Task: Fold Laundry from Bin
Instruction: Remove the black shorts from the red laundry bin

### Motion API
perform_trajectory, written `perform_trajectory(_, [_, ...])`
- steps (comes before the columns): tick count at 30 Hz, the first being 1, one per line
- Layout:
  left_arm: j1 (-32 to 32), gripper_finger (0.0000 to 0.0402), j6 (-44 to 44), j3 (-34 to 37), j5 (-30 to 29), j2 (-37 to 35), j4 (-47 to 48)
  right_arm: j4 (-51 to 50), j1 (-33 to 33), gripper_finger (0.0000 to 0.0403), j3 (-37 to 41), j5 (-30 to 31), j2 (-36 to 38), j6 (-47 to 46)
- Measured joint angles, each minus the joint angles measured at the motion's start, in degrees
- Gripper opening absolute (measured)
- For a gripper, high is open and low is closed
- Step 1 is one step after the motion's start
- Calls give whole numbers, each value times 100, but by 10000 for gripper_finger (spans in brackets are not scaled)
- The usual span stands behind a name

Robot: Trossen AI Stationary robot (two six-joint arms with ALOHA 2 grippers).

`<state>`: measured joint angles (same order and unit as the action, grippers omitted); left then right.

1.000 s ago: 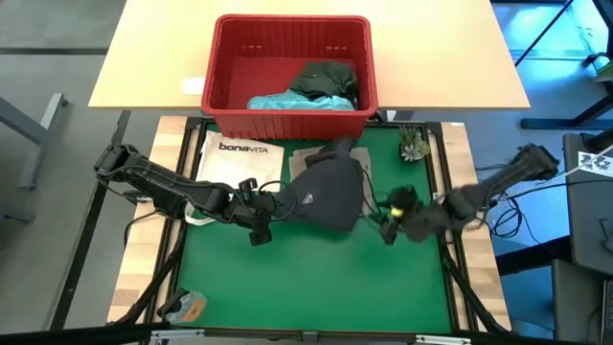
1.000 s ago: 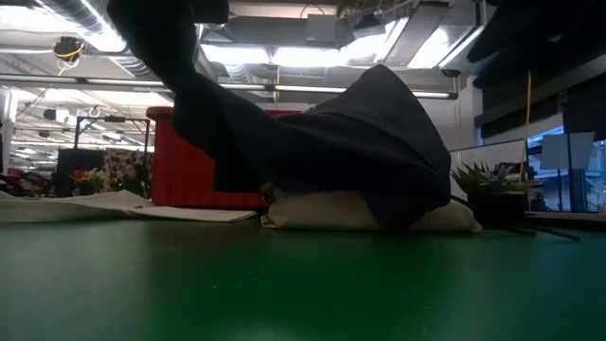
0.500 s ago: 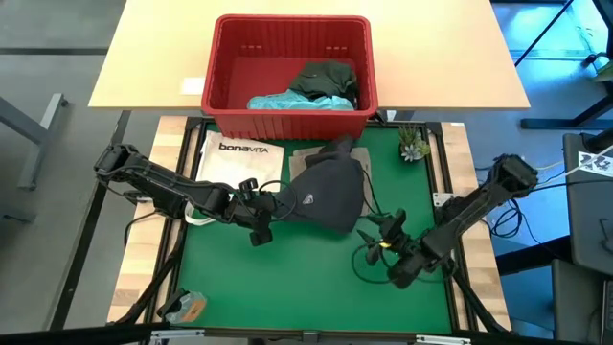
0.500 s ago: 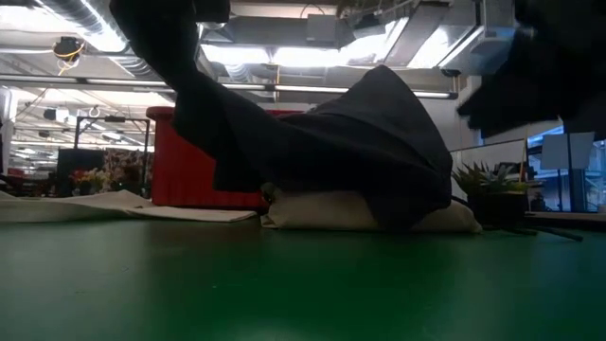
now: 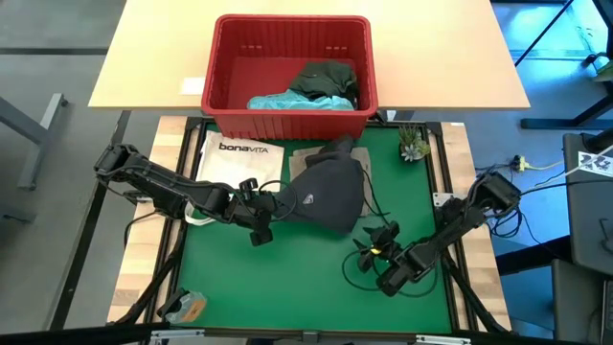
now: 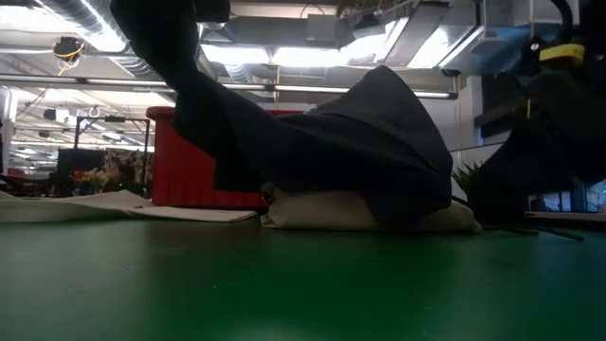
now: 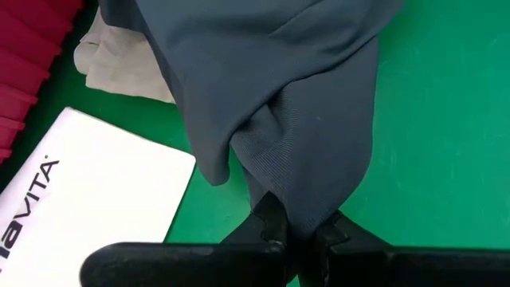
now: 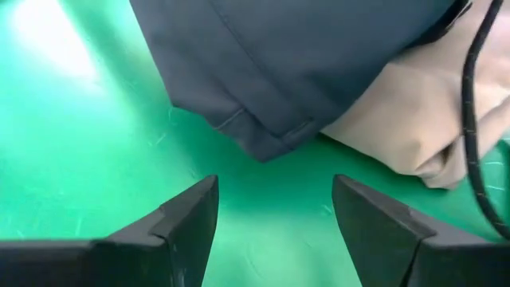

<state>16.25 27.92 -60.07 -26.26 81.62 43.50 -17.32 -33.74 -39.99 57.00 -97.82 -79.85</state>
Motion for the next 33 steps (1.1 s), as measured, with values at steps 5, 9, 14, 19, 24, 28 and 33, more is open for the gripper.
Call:
perform_trajectory(5, [0,0,-1,0,-4,0,-1,267,0,245,0,108,-237,13])
perform_trajectory(9, [0,0,0,0,-4,0,-1,537,2,245,0,272,-390,22])
perform_trajectory(14, [0,0,-1,0,-4,0,-5,704,46,246,0,337,-484,80])
perform_trajectory(19, [0,0,-2,0,-4,0,-21,835,389,246,0,293,-488,79])
perform_trajectory(24, [0,0,-2,0,-3,0,-24,1065,890,246,-2,-432,-488,82])
perform_trajectory(28, [0,0,-4,0,-4,0,-25,1372,1031,246,-2,-313,-488,467])
perform_trajectory(33, [0,0,-4,0,-2,0,-25,2058,1023,246,-2,-259,-488,1275])
